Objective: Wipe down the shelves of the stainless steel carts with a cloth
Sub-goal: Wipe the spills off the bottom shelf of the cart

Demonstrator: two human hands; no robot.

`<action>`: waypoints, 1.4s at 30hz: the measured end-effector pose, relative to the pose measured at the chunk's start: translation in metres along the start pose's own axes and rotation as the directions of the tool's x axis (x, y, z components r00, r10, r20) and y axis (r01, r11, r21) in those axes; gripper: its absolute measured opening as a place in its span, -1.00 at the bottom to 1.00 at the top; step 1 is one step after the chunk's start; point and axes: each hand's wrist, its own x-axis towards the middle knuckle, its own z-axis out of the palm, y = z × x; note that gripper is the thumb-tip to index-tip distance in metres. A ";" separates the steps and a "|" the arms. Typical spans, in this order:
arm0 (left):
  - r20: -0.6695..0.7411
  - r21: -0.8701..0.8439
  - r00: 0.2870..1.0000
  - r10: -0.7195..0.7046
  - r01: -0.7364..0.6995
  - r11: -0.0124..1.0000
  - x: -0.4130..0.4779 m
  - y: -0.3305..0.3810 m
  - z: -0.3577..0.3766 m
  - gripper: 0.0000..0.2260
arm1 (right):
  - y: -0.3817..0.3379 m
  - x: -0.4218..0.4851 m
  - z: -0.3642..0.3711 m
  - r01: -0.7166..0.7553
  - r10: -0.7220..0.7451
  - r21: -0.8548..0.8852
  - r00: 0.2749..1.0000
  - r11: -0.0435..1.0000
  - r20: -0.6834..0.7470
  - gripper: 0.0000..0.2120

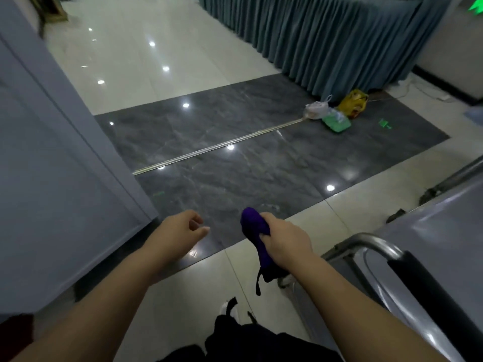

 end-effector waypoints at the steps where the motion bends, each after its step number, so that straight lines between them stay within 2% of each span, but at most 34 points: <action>1: 0.018 0.002 1.000 0.013 -0.013 1.000 0.019 0.006 -0.004 -0.79 | 0.004 0.013 -0.008 -0.018 0.018 0.005 1.000 1.000 0.000 -0.68; 9: 0.150 0.032 0.968 0.202 -0.209 0.977 0.155 0.074 -0.017 -0.87 | 0.040 0.095 -0.052 -0.202 0.211 0.107 0.974 0.974 -0.086 -0.66; 15: 0.286 0.066 0.885 0.369 -0.402 0.913 0.272 0.143 -0.014 -0.88 | 0.081 0.153 -0.072 -0.372 0.383 0.107 0.914 0.922 -0.129 -0.59; 21: 0.482 0.092 0.732 0.481 -0.588 0.803 0.369 0.218 -0.004 -0.85 | 0.111 0.198 -0.102 -0.546 0.554 0.101 0.810 0.832 -0.192 -0.56; 28: 0.669 0.054 0.503 0.547 -0.768 0.638 0.443 0.318 0.039 -0.86 | 0.151 0.215 -0.126 -0.698 0.694 0.115 0.651 0.706 -0.307 -0.55; 36: 0.824 0.007 0.271 0.498 -0.884 0.468 0.478 0.435 0.139 -0.81 | 0.241 0.219 -0.126 -0.812 0.829 0.238 0.443 0.532 -0.342 -0.56; 39: 0.858 0.000 0.207 0.471 -0.915 0.403 0.491 0.490 0.179 -0.84 | 0.280 0.226 -0.135 -0.825 0.858 0.312 0.348 0.472 -0.377 -0.59; 42: 0.894 0.006 0.132 0.428 -0.959 0.283 0.499 0.543 0.216 -0.88 | 0.314 0.229 -0.148 -0.838 0.885 0.362 0.267 0.409 -0.382 -0.57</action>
